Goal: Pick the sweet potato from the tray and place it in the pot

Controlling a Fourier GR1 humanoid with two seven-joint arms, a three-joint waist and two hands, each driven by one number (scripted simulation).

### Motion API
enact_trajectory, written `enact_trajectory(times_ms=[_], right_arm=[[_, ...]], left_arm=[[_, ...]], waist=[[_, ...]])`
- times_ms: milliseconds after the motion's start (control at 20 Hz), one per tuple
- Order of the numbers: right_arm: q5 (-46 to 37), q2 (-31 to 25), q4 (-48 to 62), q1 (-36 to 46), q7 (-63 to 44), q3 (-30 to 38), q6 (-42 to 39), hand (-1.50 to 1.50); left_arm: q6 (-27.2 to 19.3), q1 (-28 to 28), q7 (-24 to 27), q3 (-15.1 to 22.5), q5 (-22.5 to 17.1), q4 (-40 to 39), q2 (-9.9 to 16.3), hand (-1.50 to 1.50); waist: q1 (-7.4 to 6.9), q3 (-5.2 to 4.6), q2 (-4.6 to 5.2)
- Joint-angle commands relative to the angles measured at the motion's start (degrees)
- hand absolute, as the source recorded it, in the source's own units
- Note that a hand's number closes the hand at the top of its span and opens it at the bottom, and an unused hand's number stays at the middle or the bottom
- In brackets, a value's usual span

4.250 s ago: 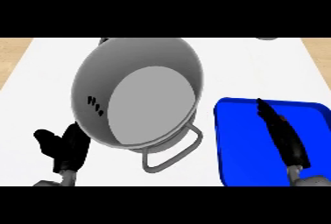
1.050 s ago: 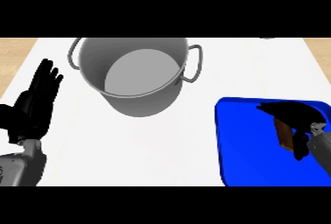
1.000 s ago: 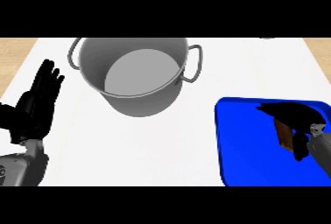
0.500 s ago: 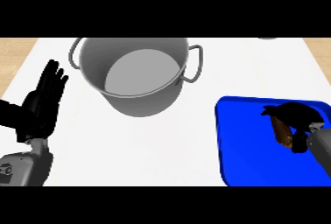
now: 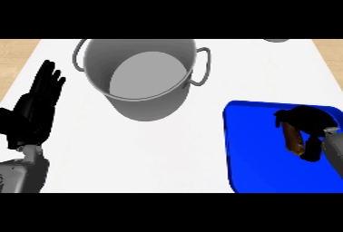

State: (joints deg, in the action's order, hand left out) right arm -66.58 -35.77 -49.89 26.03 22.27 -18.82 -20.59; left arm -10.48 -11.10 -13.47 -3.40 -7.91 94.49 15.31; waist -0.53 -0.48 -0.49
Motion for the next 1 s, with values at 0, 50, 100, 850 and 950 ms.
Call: enact_trajectory(times_ms=[0,50,100,850,950], right_arm=[[-0.8,5.2,-6.1,-2.3,3.3,-5.4,-2.3,1.5],[-1.4,9.4,-8.1,-2.6,7.4,-10.0,-0.7,1.5],[-0.5,10.7,-10.6,-2.8,12.2,-12.0,0.2,1.5],[11.4,26.3,-49.1,-19.6,14.9,-23.2,-5.6,1.5],[15.4,28.4,-55.7,-19.8,11.1,-18.8,-8.9,1.5]], left_arm=[[0.2,0.1,-0.1,-0.8,-0.3,0.0,0.2,0.0],[0.4,0.5,1.3,0.3,0.3,-1.5,-0.6,0.0],[0.2,-0.9,0.2,-0.2,0.2,-0.3,0.3,0.0],[-0.4,-0.1,2.1,-1.1,0.9,-3.3,-0.4,0.0],[0.4,0.9,1.2,-2.0,-0.3,-1.8,0.4,0.0]], waist=[[0.58,0.43,0.27],[0.1,0.38,0.38],[-0.43,0.45,0.12],[3.31,0.42,-0.01],[2.61,0.4,-0.08]])
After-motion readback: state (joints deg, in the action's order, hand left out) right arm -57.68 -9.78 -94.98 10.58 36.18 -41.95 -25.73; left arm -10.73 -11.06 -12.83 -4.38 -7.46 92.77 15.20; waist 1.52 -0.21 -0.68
